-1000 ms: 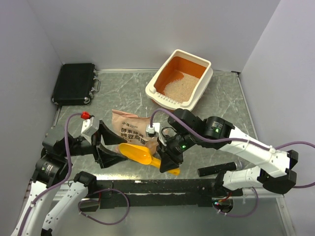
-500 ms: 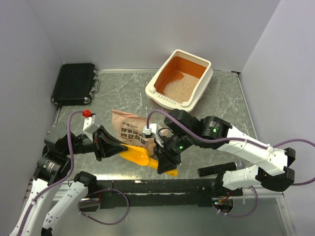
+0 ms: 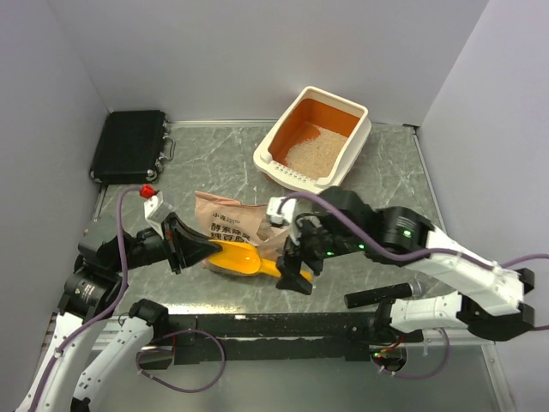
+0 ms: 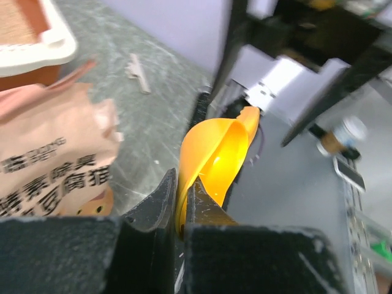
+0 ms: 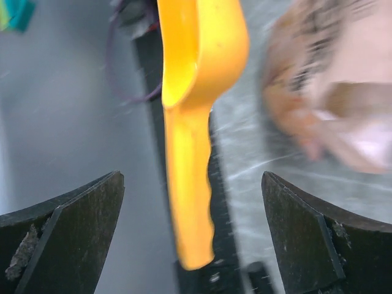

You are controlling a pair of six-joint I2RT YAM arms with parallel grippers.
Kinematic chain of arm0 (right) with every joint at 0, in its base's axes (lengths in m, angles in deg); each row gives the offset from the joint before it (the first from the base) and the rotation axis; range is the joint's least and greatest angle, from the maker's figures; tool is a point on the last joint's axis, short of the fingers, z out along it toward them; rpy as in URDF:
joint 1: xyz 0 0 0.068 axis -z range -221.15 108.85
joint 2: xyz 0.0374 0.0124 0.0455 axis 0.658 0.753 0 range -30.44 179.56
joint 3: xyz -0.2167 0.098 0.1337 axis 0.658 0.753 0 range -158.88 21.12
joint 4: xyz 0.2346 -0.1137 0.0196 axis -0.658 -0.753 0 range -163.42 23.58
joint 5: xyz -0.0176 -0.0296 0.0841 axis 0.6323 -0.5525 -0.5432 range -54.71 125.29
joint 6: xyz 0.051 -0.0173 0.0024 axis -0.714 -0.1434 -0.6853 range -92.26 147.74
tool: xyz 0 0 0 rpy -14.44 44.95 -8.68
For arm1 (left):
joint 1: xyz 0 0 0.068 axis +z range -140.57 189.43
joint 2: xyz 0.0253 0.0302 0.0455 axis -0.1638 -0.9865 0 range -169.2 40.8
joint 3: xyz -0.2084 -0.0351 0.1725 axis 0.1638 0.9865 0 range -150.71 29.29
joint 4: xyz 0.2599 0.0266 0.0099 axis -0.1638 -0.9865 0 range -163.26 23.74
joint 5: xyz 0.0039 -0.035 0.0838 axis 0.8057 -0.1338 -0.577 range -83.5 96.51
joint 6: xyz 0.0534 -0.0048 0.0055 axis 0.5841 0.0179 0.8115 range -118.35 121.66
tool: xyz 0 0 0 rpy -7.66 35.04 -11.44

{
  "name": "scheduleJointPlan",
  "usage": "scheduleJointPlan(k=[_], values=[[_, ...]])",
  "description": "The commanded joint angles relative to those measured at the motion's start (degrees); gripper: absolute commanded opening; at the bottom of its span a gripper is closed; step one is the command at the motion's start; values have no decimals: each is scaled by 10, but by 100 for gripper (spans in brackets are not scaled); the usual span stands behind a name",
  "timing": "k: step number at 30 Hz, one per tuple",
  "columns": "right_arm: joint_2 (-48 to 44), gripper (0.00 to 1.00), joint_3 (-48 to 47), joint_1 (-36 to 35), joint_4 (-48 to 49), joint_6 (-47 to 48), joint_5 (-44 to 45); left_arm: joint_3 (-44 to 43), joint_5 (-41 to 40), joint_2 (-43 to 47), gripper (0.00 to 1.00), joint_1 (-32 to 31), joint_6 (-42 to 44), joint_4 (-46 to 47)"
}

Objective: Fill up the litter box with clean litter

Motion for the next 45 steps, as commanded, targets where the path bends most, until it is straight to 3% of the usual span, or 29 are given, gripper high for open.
scheduleJointPlan(k=[1,7,12,19,28,45], values=[[-88,100,31,-9,65,54,134,-36,-113,-9,1,-2,-75,-25],[-182,100,151,-6,206,21,189,-74,-126,-17,1,-2,-139,-24],[-248,100,255,30,381,-89,186,-67,-111,14,1,-2,-182,45],[-261,98,322,132,602,-234,-14,-61,-110,20,1,-2,-180,63],[-233,94,398,225,793,-437,-180,-39,-110,31,1,-2,-161,75],[-239,88,390,224,697,-421,-174,-51,-148,15,1,-2,-143,71]])
